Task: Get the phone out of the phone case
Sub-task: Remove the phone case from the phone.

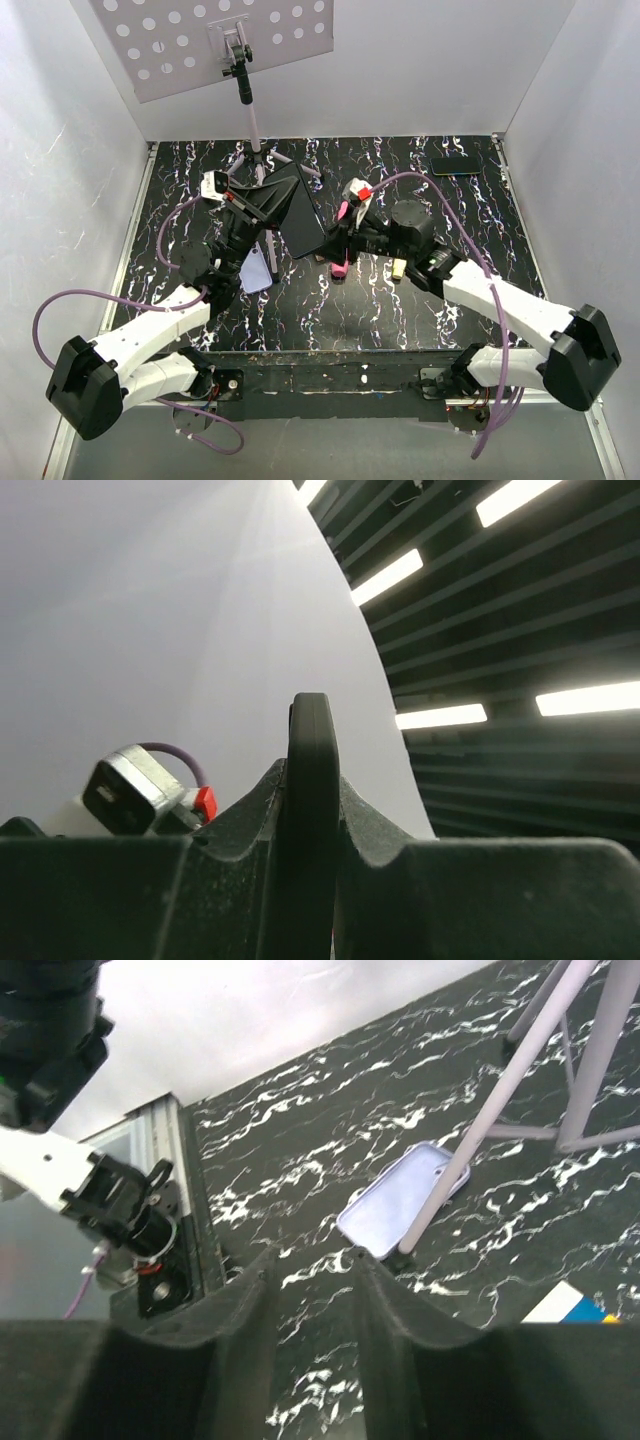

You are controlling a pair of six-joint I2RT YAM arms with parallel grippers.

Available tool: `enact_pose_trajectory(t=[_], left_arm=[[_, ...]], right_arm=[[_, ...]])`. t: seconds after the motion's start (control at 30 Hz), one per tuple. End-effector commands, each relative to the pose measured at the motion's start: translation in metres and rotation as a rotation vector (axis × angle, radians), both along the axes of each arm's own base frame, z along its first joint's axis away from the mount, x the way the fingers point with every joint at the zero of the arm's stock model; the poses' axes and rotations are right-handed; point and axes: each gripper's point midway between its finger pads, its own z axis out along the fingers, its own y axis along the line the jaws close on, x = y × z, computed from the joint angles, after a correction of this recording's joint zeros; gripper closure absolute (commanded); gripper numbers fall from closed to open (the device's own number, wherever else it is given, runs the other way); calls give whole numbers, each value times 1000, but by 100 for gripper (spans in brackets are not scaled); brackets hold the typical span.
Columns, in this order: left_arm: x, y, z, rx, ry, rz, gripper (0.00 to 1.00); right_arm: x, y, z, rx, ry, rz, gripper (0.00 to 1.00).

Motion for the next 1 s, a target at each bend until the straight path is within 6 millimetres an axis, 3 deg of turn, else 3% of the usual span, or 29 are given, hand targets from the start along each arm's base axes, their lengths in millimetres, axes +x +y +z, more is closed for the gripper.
enact_pose_trajectory(t=[0.0,0.07,0.33,0.57,0.97], left_arm=[[-16,6,21,30,-116,39,100],[-15,4,19,62,-127,54,100],[-13,-3,13,189,-183,105,100],[-18,-7,16,223,-217,93,100],[-19,-8,14,254,-232,104,100]], right_arm=[[-47,-20,52,75,173,74,50],[-60,-29,65,79,218,91,44],[-103,-47,103,125,266,240,45],[-99,-46,121,174,272,271,43],[-93,-35,128,194,279,316,53]])
